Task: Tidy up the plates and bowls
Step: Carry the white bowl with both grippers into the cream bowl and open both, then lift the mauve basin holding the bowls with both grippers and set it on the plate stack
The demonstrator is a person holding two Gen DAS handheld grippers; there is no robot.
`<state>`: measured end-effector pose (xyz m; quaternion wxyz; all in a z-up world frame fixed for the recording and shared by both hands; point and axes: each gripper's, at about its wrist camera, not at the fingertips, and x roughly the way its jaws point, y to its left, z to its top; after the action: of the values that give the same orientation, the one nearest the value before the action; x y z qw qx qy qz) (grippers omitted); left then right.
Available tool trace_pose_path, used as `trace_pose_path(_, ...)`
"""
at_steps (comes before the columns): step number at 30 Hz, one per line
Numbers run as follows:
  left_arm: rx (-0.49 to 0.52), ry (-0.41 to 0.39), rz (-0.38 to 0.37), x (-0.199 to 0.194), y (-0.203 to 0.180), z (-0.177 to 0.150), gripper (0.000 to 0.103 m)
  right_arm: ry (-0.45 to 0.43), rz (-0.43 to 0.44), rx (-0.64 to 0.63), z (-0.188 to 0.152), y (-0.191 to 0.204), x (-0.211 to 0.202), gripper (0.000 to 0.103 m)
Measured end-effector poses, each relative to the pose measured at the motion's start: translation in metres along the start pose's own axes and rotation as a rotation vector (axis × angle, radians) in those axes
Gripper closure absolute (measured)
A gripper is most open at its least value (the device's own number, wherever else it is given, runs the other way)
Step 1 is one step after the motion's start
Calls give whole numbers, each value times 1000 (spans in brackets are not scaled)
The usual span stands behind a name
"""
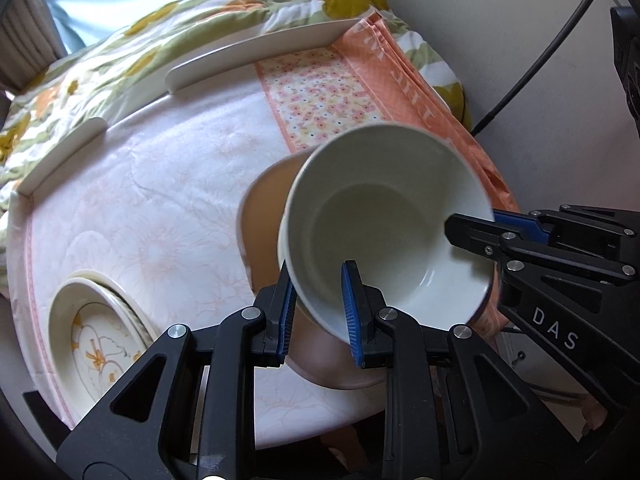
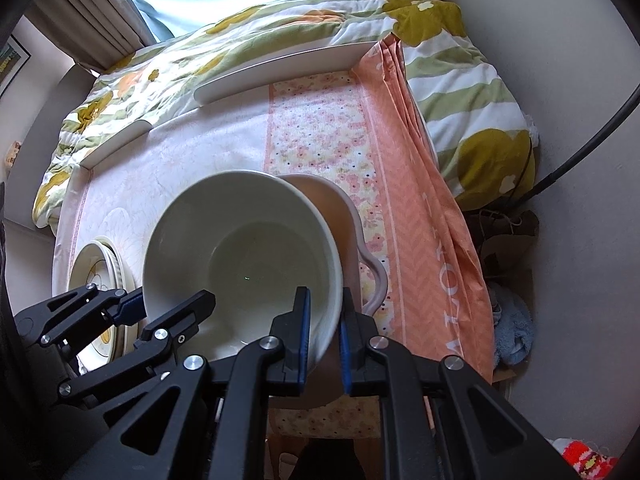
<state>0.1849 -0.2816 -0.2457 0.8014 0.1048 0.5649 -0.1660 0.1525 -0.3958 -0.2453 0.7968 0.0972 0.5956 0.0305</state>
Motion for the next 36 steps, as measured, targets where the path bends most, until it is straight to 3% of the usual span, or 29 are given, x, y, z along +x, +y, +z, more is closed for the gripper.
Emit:
trace_pose_path(10,7,1,12,-1,4,0,83,-2,7,-3,0,0,-3,91)
trace_pose_path(14,-37,-9,-15,-9,11,-3,83,-2,30,-6,-1,-3,-6,91)
trace_pose_path(20,-119,-167,-22,-72,41,-8,83,-101,86,-32,-2,-10,-47,91)
trace_pose_path(21,-124,-207,-18,-86,47,-10,78,-127,92,-40,-2,-10,-56,91)
trace_pose_path(22,-127,-241,-11,-97,51,-11,65,-152,92,-50,-4,-10,-63,90)
trace_pose_path(23,-128,-277,-1,-108,56,-14,50,-180,93,-64,-6,-9,-71,79)
trace_pose_path(24,-129,-325,11,-121,62,-18,9,-208,99,-77,-9,-8,-79,53)
trace_pose_path(25,-131,-364,24,-130,66,-20,0,-229,106,-87,-13,-7,-85,34)
trace_pose_path(26,-129,-414,35,-142,70,-27,0,-248,111,-92,-16,-7,-91,2)
trace_pose_path(28,-115,-430,42,-151,76,-33,0,-298,95,-105,-25,-4,-102,0)
trace_pose_path(30,-105,-380,44,-146,82,-38,0,-322,34,-135,-31,0,-108,0)
trace_pose_path(33,-99,-296,-24,-129,90,-47,0,-254,-78,-170,-37,7,-108,0)
trace_pose_path(36,-72,-211,-92,-104,86,-55,0,-226,-122,-168,-45,4,-107,0)
